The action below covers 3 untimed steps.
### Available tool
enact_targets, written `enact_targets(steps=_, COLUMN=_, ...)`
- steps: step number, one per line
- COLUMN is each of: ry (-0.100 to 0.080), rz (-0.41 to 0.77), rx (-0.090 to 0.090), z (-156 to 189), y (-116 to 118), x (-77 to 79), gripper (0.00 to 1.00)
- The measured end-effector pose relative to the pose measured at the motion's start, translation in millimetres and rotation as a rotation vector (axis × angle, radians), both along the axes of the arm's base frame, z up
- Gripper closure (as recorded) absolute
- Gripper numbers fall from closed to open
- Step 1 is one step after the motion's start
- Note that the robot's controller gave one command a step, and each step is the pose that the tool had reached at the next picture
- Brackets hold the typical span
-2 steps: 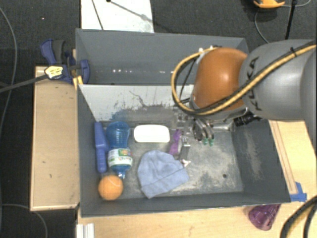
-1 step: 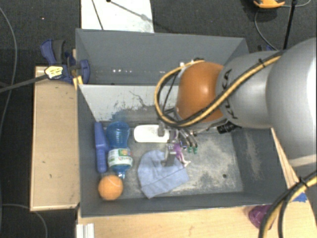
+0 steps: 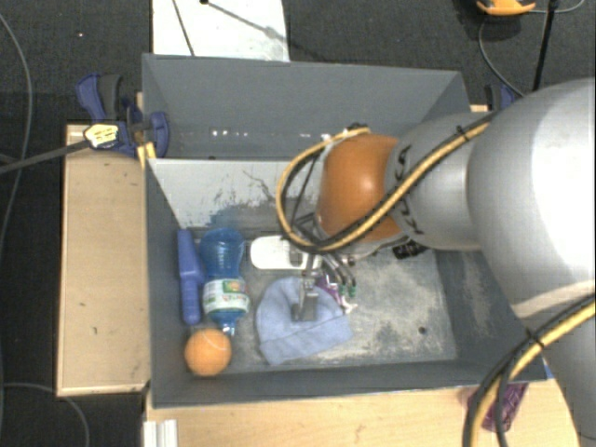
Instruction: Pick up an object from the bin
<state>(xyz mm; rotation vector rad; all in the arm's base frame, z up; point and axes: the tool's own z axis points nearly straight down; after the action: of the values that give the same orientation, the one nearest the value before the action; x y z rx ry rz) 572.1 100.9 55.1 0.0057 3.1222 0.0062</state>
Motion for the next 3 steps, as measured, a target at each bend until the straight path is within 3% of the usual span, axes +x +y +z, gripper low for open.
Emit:
enact_targets(steps=1, ry=0.014, rz=0.052, rx=0.000, z=22, y=-43, x=-27.8, gripper=0.00)
enact_targets(steps=2, ry=0.010, rz=0.224, rx=-0.006, z=66, y=-74, x=-49.3, gripper=0.00)
enact_targets(steps=3, ry=0.002, rz=0.359, rx=-0.007, z=89, y=-67, x=-42.7, gripper=0.00)
